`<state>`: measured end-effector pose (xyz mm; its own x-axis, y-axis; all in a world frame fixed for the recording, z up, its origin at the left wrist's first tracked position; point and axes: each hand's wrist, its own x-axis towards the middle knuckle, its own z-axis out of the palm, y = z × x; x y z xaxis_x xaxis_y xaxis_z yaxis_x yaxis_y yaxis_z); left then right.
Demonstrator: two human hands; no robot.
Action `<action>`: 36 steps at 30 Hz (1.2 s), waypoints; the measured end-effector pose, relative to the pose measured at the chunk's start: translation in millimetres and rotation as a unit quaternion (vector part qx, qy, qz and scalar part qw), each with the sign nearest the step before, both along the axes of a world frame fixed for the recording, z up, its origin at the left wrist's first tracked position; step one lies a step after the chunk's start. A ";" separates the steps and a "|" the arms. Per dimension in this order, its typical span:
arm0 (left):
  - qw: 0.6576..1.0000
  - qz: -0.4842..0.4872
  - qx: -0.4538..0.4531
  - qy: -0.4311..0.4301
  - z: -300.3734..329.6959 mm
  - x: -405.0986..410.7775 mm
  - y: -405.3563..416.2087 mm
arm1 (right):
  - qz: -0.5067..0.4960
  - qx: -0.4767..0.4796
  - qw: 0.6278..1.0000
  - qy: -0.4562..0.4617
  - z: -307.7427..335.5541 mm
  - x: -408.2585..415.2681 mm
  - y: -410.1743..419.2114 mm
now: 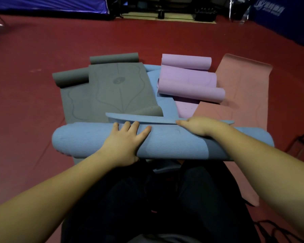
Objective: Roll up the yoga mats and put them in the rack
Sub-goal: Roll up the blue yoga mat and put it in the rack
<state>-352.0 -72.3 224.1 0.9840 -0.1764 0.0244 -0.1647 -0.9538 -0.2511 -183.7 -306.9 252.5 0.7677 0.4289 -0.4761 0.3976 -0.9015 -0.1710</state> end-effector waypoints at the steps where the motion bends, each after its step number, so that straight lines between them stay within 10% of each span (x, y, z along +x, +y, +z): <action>1: 1.000 -0.004 -0.004 -0.004 5.4 -4.8 -1.7 | -0.006 -0.001 1.000 0.009 2.2 -2.2 -3.1; 8: 0.997 -0.010 -0.024 0.067 27.1 -32.1 -9.0 | -0.013 -0.023 0.998 0.063 0.2 -16.3 -14.0; 21: 0.955 0.034 -0.168 0.240 29.7 9.2 12.6 | -0.037 0.081 0.991 -0.104 -12.0 -4.4 1.3; 36: 0.965 0.100 -0.226 0.089 21.2 48.8 17.2 | 0.005 0.027 0.997 -0.075 -13.4 -23.0 -0.1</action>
